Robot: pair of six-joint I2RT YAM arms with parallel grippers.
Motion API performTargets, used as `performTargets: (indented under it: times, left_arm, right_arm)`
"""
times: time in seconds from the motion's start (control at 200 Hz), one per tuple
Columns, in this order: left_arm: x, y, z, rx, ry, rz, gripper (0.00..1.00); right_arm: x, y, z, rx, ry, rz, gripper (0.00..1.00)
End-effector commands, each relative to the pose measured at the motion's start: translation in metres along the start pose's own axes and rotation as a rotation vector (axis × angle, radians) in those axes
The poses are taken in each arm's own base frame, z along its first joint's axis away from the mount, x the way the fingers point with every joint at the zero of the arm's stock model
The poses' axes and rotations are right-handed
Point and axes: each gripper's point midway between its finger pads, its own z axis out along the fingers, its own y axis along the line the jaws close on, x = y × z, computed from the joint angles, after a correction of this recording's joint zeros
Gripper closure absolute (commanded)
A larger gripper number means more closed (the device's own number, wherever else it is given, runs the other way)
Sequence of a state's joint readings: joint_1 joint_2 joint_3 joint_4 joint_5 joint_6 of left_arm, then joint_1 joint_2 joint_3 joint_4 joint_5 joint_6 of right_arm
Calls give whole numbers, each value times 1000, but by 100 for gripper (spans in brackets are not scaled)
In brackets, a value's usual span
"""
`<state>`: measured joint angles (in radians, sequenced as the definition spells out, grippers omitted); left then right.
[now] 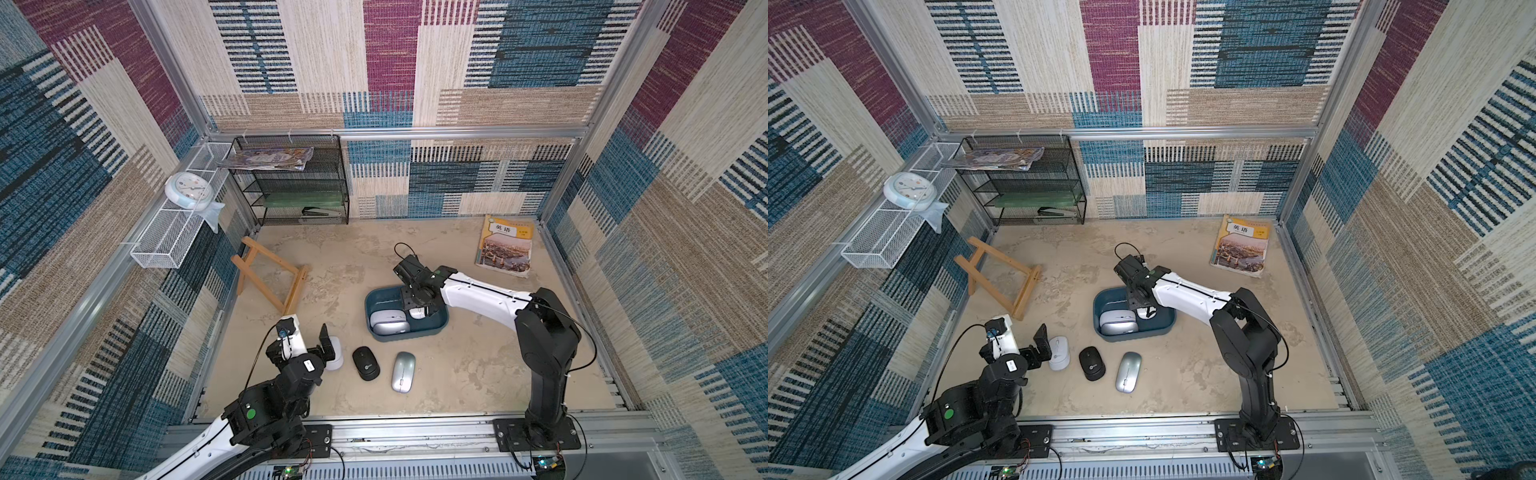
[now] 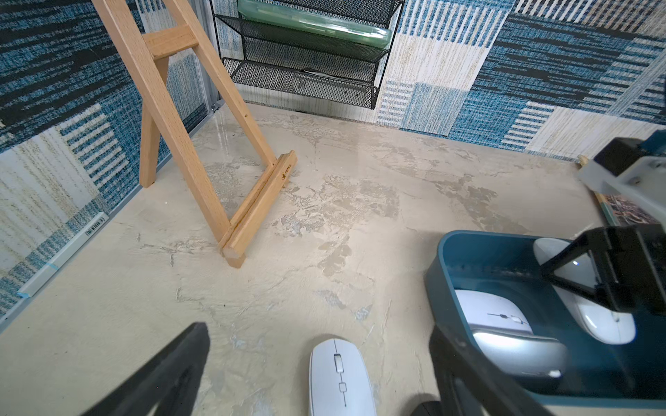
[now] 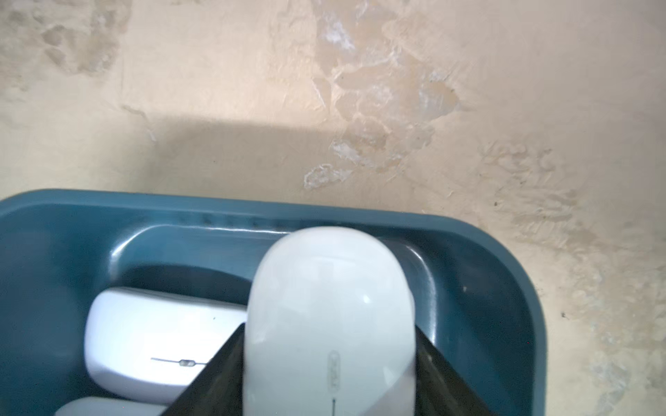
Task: Take out the mouse from the storage box
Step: Pick up the mouse from the storage box.
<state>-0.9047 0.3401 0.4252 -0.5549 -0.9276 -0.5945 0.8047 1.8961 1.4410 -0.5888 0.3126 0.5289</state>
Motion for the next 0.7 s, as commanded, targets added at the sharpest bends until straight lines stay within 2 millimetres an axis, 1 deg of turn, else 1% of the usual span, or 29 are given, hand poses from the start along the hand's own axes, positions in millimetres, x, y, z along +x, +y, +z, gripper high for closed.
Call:
performTargets:
  times: [0.0,0.1,0.23,0.29,0.456,0.536,0.691]
  left_arm:
    - [-3,1,-1,-5,-7,4,1]
    - [-3,0,0,-3,-5,5,1]
    - [-3,-1,0,0,-2,6,1]
    - [-3,-2,0,4,-1,4,1]
    - [-1,-3,1,3,4,9,1]
    - [-1,-4,1,4,7,11,1]
    - [-1,-5,2,2,8,15,1]
  right_arm:
    - [-4,-2,-18,12,-24,-8,37]
    - [-1,0,-34,-1,-37,-5,37]
    - [13,5,-53,-33,-46,4,37]
    - [23,6,-61,-41,-44,10,37]
    - [59,-2,-76,-42,-19,40,37]
    - [77,-3,-81,-62,-1,54,37]
    - [102,-3,-88,-88,20,61,38]
